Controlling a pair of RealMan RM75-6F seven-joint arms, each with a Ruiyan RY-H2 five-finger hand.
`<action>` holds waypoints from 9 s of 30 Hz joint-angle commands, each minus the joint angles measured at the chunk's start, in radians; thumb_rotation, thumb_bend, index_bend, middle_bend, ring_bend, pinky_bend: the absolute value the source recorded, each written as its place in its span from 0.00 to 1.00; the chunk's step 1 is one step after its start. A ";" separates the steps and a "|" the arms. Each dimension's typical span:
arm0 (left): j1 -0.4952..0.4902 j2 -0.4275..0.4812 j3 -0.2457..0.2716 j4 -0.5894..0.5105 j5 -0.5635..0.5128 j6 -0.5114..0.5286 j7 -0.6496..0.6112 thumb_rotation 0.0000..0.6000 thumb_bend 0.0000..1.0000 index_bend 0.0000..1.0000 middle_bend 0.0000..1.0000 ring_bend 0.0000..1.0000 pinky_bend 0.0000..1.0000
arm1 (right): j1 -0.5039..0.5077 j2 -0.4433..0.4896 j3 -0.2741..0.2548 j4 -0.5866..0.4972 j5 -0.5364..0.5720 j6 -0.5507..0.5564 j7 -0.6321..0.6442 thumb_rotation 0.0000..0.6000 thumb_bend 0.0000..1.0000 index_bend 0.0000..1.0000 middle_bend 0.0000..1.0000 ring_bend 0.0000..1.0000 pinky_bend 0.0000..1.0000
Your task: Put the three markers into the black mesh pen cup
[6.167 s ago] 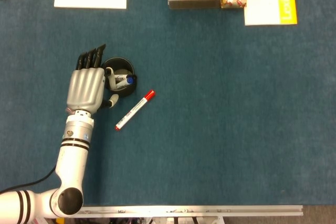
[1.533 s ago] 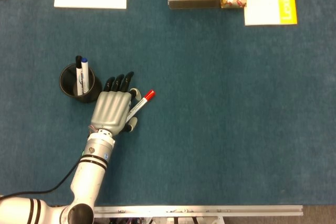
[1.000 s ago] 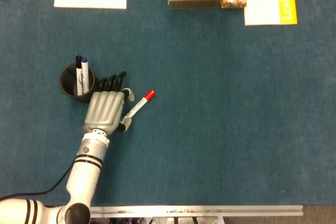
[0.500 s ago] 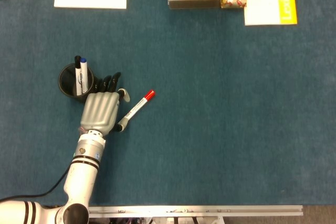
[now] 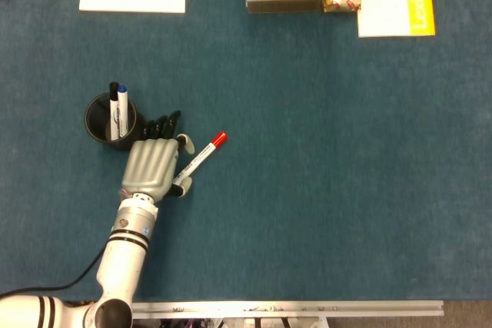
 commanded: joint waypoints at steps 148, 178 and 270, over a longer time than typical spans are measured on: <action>0.000 0.001 0.020 0.026 -0.018 -0.026 0.051 1.00 0.24 0.53 0.00 0.00 0.07 | 0.004 -0.009 -0.006 0.009 0.001 -0.030 -0.004 1.00 0.00 0.13 0.19 0.11 0.38; 0.001 0.004 0.019 0.025 -0.032 -0.024 0.060 1.00 0.24 0.51 0.00 0.00 0.07 | 0.004 -0.008 -0.006 0.008 0.001 -0.032 -0.005 1.00 0.00 0.13 0.19 0.11 0.38; 0.004 0.043 0.025 -0.040 -0.025 0.014 0.072 1.00 0.29 0.60 0.05 0.00 0.07 | 0.003 -0.008 -0.007 0.007 0.000 -0.030 -0.004 1.00 0.00 0.13 0.19 0.11 0.38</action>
